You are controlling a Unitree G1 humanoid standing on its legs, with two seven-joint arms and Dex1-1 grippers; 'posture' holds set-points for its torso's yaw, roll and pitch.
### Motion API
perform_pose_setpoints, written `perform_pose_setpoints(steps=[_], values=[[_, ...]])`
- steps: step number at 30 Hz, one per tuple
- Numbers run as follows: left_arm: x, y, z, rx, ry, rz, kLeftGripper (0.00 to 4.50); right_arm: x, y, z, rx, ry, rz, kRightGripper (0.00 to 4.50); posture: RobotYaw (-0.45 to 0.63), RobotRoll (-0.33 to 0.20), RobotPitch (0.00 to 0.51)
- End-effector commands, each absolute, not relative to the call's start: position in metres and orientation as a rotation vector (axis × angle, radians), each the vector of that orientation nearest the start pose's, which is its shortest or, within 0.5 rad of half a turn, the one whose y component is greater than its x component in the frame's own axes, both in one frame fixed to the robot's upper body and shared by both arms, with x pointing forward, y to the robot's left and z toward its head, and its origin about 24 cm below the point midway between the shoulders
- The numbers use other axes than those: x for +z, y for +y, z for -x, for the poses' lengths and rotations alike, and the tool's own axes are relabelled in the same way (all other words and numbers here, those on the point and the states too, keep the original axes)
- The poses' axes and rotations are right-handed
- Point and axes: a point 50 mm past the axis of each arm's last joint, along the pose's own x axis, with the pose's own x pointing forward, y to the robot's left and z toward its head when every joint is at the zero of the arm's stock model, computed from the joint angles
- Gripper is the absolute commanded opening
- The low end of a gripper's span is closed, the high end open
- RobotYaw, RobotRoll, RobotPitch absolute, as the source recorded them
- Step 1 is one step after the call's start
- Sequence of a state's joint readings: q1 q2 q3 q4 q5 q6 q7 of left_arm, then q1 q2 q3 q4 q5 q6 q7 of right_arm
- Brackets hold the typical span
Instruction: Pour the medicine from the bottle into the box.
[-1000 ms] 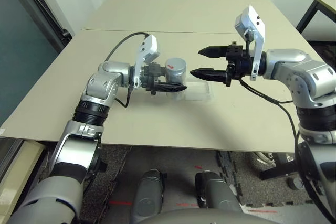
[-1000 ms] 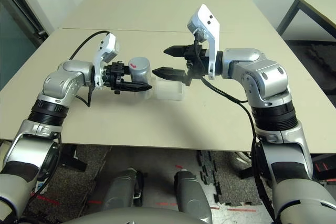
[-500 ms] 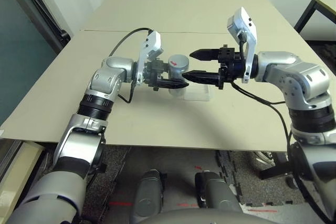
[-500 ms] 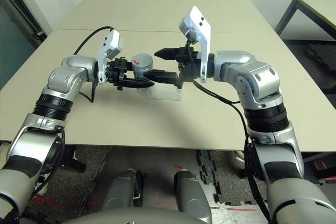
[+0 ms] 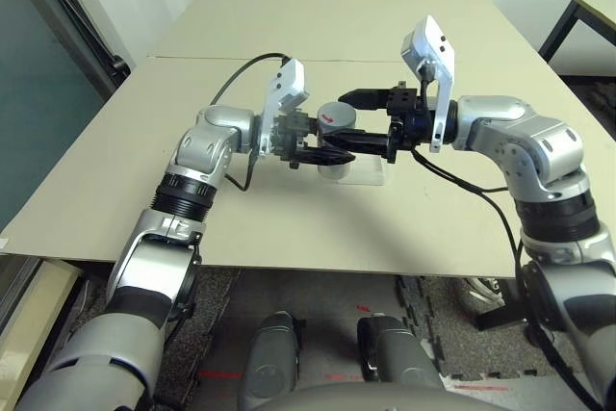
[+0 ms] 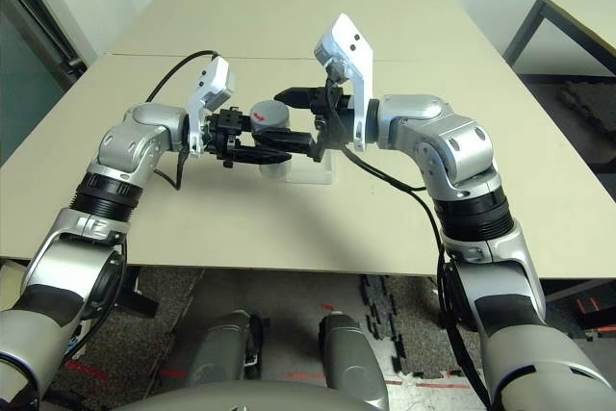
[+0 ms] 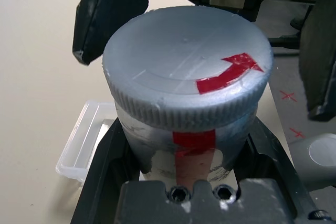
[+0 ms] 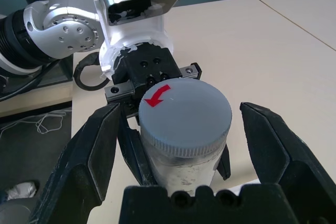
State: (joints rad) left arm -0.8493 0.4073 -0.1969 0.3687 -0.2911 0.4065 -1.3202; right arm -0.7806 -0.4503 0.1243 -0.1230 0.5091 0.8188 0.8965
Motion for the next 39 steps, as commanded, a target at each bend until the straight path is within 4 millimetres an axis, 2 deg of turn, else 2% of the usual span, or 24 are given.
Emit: perform_pose_setpoints(steps=[1, 3, 5, 6, 12, 20, 29, 39], values=[[0.179, 0.106, -0.339, -1.490, 0.142, -0.250, 2.51, 0.223, -0.095, -0.305, 1.265, 0.069, 0.158, 4.13, 0.03, 0.000, 0.052], [0.179, 0.106, -0.339, -1.490, 0.143, -0.250, 2.51, 0.223, -0.094, -0.306, 1.266, 0.070, 0.157, 3.61, 0.03, 0.000, 0.053], [0.179, 0.106, -0.340, -1.490, 0.143, -0.250, 2.51, 0.223, -0.094, -0.306, 1.269, 0.069, 0.157, 2.78, 0.03, 0.000, 0.055], [0.179, 0.106, -0.340, -1.489, 0.144, -0.251, 2.51, 0.224, -0.094, -0.306, 1.270, 0.069, 0.157, 2.57, 0.03, 0.000, 0.055], [0.180, 0.108, -0.342, -1.490, 0.146, -0.255, 2.51, 0.232, -0.094, -0.308, 1.308, 0.052, 0.148, 2.57, 0.02, 0.000, 0.057], [0.192, 0.094, -0.338, -1.558, 0.105, -0.273, 2.51, 0.244, -0.094, -0.320, 1.567, 0.009, 0.152, 2.57, 0.04, 0.000, 0.062], [0.199, 0.083, -0.319, -1.640, 0.090, -0.284, 2.51, 0.258, -0.089, -0.342, 1.802, -0.005, 0.245, 2.57, 0.10, 0.000, 0.075], [0.205, 0.073, -0.299, -1.694, 0.080, -0.274, 2.51, 0.259, -0.088, -0.367, 1.741, 0.012, 0.286, 2.57, 0.14, 0.000, 0.074]])
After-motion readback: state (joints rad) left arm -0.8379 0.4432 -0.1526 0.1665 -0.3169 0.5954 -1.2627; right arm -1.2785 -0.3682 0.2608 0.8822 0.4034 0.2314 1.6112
